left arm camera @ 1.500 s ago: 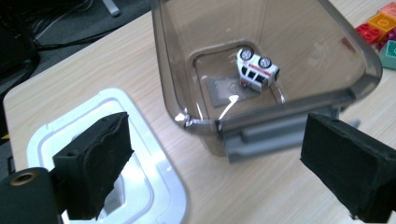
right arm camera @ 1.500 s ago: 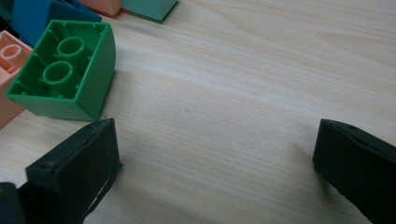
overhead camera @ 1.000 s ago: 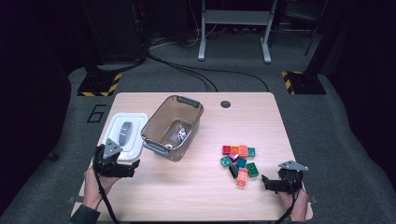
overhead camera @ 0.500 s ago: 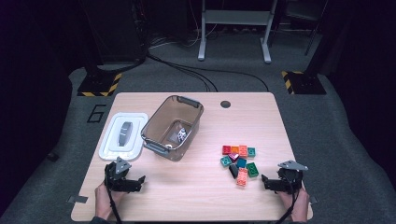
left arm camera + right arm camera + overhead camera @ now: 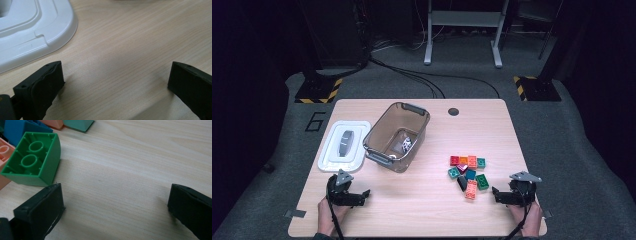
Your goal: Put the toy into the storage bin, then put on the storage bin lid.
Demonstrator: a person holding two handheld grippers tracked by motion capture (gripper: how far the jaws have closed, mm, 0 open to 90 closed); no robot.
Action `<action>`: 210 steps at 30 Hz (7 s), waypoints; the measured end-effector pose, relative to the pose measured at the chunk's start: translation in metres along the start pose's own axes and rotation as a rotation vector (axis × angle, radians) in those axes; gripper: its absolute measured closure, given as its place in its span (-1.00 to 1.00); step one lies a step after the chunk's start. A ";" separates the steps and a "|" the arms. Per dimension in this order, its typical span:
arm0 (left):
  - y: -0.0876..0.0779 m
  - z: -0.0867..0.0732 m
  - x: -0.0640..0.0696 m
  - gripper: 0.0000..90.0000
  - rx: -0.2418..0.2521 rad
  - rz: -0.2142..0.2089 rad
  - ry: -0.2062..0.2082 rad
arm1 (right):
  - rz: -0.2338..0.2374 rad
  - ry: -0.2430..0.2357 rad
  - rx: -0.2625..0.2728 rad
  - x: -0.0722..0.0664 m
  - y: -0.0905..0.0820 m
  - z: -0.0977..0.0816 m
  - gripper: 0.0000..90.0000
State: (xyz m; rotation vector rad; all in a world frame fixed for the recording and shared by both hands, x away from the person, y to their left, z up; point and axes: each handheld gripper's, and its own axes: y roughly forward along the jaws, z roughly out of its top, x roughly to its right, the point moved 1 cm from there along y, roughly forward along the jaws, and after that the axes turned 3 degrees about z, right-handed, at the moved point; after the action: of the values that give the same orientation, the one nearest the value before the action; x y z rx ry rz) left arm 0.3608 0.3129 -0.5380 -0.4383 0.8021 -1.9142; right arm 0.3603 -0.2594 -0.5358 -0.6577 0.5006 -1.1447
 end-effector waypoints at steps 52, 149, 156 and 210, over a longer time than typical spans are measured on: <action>0.001 0.001 0.001 -1.00 0.005 0.000 0.004 | 0.103 -0.050 -0.025 -0.061 -0.003 0.028 0.00; 0.002 0.001 0.003 -0.99 0.005 0.008 0.003 | 0.273 -0.267 0.061 -0.114 0.015 0.206 0.31; 0.002 0.001 0.002 -0.99 0.004 0.006 0.005 | 0.289 -0.294 0.068 -0.123 0.012 0.225 0.31; 0.002 0.001 0.003 -0.99 0.007 0.004 -0.001 | 0.382 -0.556 -0.134 -0.227 0.069 0.274 0.30</action>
State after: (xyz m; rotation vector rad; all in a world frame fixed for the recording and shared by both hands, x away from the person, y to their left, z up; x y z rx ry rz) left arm 0.3609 0.3096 -0.5388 -0.4327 0.7944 -1.9121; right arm 0.5120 0.0321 -0.3817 -0.9136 0.2105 -0.5363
